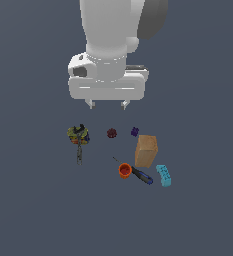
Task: Pick up a designated object from a clutter of objects.
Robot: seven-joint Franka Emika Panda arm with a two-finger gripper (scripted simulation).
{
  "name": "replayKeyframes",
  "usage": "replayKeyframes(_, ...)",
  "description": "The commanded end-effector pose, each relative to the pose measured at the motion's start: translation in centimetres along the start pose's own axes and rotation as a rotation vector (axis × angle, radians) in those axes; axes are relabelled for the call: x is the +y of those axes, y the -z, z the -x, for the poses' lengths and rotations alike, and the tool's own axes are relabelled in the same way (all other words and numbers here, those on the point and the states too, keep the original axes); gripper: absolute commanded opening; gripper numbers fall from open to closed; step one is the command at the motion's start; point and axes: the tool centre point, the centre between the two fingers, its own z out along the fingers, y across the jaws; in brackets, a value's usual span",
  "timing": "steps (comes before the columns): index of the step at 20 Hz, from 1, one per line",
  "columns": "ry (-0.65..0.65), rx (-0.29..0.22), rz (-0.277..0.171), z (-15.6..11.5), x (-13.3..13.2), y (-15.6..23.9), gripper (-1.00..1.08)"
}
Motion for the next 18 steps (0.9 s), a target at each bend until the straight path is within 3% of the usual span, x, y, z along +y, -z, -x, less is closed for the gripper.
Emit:
replayKeyframes(1, 0.002, 0.0, 0.0, -0.1, 0.0, -0.1, 1.0)
replayKeyframes(10, 0.061, 0.001, 0.002, -2.1, -0.7, -2.7, 1.0)
replayKeyframes(18, 0.175, 0.003, 0.001, -5.5, -2.2, -8.2, 1.0)
